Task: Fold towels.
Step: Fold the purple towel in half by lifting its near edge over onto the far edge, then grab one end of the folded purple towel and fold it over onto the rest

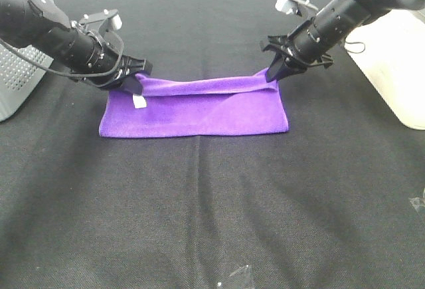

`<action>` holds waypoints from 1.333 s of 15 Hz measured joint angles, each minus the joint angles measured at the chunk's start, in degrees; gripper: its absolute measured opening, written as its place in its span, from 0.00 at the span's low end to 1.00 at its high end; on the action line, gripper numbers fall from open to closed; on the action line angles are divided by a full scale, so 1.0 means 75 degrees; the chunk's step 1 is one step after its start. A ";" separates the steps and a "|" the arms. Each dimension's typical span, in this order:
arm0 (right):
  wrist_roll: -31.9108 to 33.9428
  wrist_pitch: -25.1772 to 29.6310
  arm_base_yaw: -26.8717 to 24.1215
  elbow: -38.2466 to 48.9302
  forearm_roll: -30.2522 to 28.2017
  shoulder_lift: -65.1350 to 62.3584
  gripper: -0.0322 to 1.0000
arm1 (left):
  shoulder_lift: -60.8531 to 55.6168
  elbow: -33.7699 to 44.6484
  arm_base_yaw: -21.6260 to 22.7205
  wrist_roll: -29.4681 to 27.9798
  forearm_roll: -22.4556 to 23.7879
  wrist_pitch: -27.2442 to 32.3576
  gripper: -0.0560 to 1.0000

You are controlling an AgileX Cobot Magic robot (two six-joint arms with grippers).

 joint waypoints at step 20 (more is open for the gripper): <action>0.0031 0.0191 0.0000 0.0000 -0.0481 -0.0374 0.69 | -0.0122 -0.0267 0.0015 -0.0710 0.1612 0.0420 0.73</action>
